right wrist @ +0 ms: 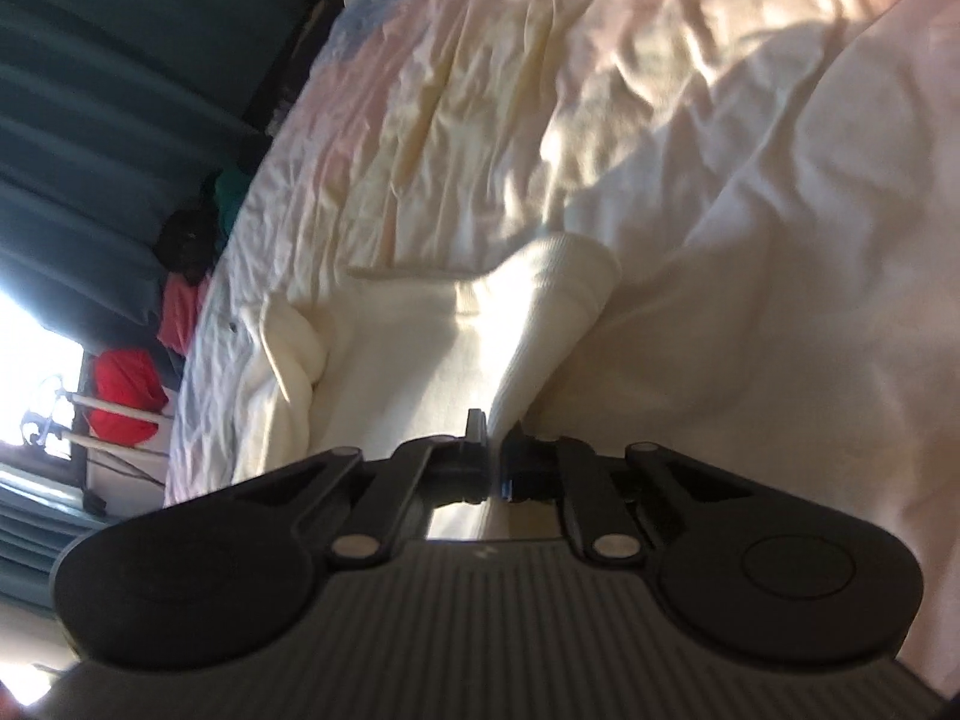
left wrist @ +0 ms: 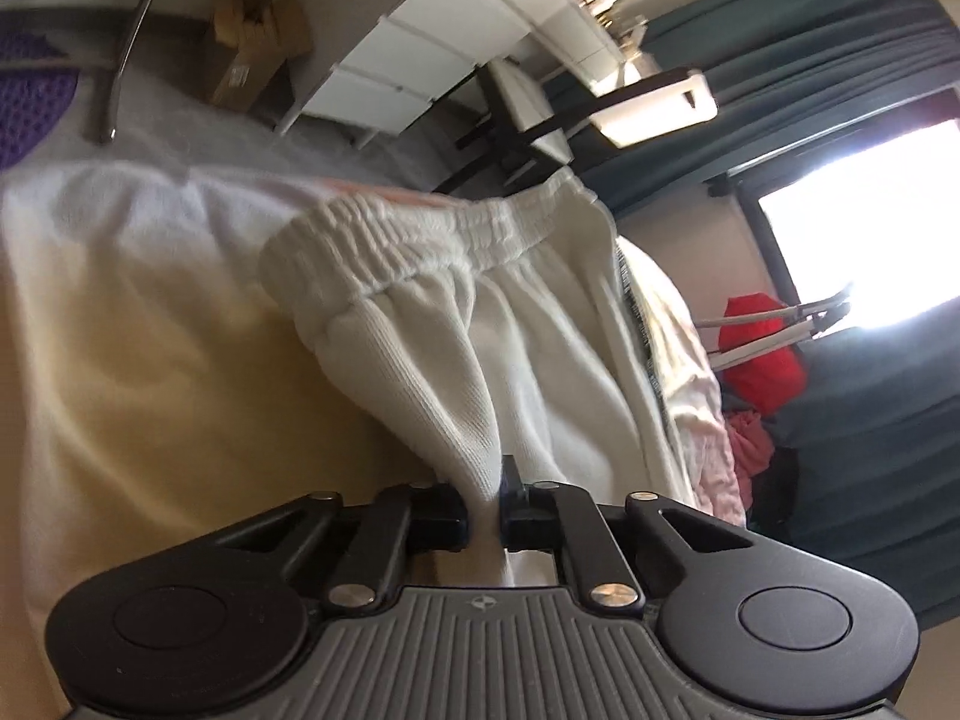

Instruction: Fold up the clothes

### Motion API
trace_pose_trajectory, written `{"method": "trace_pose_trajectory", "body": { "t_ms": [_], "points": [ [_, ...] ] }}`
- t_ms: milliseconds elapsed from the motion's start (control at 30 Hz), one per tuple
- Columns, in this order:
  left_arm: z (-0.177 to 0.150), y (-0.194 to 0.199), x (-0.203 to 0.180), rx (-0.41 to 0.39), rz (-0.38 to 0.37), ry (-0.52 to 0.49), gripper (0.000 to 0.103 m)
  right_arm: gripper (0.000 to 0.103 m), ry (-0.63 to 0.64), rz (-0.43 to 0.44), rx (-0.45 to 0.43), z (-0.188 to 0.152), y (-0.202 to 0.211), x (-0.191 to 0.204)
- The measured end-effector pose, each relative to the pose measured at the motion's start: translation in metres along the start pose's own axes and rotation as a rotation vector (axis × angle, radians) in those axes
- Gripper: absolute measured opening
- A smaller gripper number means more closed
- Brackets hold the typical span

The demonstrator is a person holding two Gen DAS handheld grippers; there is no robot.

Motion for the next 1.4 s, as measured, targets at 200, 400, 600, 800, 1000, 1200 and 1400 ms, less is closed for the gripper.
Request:
{"method": "trace_pose_trajectory", "body": {
  "t_ms": [200, 400, 600, 800, 1000, 1200, 1400],
  "points": [
    [-0.006, 0.023, -0.025, -0.082, -0.008, -0.139, 0.002, 0.006, 0.175, 0.038, -0.082, -0.003, 0.030, 0.025],
    [-0.001, 0.063, -0.053, -0.182, -0.066, -0.183, 0.002, 0.006, 0.187, 0.080, -0.107, 0.002, 0.059, 0.035],
    [0.019, 0.059, -0.107, -0.227, -0.081, -0.281, 0.002, 0.006, 0.259, 0.122, -0.145, 0.013, 0.069, 0.074],
    [0.044, -0.007, -0.194, -0.253, -0.057, -0.408, 0.002, 0.006, 0.373, 0.108, -0.177, 0.036, 0.020, 0.171],
    [0.071, -0.148, -0.259, -0.283, -0.075, -0.346, 0.002, 0.006, 0.542, -0.033, -0.251, 0.039, -0.097, 0.272],
    [0.064, -0.297, -0.295, -0.254, 0.092, -0.403, 0.003, 0.006, 0.629, -0.127, -0.220, 0.025, -0.195, 0.280],
    [0.057, -0.376, -0.284, -0.133, 0.298, -0.434, 0.006, 0.007, 0.714, -0.221, -0.185, 0.011, -0.291, 0.286]
  ]
}}
Point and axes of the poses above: each gripper's, at about its wrist camera, not at the fingertips, and y roughly against the way its jaws point, x to its left, z to its top, the point moved 1 cm from there along -y, roughly the way its jaws point, and after that the axes turned 1 degree about -x, right-handed, at the moved point
